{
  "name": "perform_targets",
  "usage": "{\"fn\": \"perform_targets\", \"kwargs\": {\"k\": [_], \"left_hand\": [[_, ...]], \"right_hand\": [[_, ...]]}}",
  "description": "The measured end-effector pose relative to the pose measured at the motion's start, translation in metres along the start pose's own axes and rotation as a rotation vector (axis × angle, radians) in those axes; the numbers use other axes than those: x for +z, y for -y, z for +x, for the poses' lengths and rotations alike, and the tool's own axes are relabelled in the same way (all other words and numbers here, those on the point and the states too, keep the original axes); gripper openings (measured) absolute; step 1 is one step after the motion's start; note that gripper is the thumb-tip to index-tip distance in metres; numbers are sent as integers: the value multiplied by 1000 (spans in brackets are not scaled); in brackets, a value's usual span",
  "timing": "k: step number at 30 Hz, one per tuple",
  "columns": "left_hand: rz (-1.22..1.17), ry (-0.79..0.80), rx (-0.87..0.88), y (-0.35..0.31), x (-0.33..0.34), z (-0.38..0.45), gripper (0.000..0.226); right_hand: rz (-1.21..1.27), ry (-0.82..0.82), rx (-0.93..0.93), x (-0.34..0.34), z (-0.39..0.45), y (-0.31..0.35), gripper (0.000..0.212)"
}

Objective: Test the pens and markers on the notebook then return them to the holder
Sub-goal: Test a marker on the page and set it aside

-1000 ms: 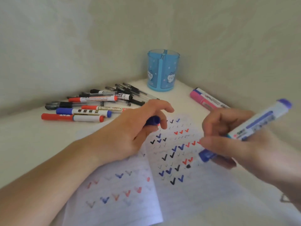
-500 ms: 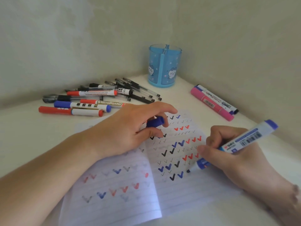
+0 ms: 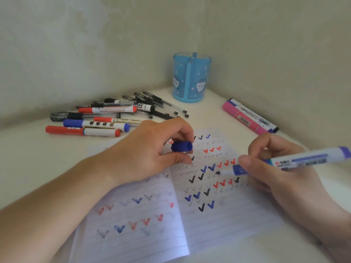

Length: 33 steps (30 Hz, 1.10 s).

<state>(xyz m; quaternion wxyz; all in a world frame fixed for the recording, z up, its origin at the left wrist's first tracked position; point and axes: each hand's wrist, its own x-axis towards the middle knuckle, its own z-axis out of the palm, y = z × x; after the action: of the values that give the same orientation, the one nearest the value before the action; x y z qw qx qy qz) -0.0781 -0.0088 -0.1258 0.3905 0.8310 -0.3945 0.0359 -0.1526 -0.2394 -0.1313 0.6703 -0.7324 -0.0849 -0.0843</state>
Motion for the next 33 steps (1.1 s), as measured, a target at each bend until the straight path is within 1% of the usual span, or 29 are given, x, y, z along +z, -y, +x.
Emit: {"fn": "perform_targets", "kwargs": {"k": [2, 3, 4, 5, 7, 9, 13, 15, 18, 20, 24, 26, 31, 33], "left_hand": [[18, 2, 26, -1, 0, 0, 25], [27, 5, 37, -1, 0, -1, 23], [38, 4, 50, -1, 0, -1, 23], [48, -3, 64, -1, 0, -1, 23], [59, -26, 91, 0, 1, -1, 23], [55, -47, 112, 0, 2, 0, 24], [56, -44, 145, 0, 3, 1, 27], [51, -49, 153, -1, 4, 1, 29], [30, -87, 163, 0, 5, 0, 33], [11, -103, 154, 1, 5, 0, 37], [12, -66, 157, -2, 9, -2, 44], [-10, -75, 154, -4, 11, -4, 46], [-101, -116, 114, -11, 15, -5, 40], [-92, -127, 116, -14, 16, -7, 39]], "right_hand": [[130, 56, -23, -2, 1, 2, 38], [153, 71, -27, -4, 1, 2, 30], [161, 89, -26, -5, 1, 2, 17], [166, 91, -31, -6, 0, 1, 13], [169, 88, -38, -7, -1, -1, 21], [168, 71, -25, -5, -1, -1, 23], [168, 35, -16, -7, 0, -3, 17], [151, 48, -19, -5, 0, -2, 18], [135, 80, -39, -3, 0, 0, 38], [139, 89, -47, -2, 0, 0, 41], [115, 157, -61, 0, 0, -2, 39], [107, 164, -62, 1, 1, -2, 38], [106, 161, -124, 3, 0, -5, 30], [90, 162, -149, 4, -1, -6, 28]]}}
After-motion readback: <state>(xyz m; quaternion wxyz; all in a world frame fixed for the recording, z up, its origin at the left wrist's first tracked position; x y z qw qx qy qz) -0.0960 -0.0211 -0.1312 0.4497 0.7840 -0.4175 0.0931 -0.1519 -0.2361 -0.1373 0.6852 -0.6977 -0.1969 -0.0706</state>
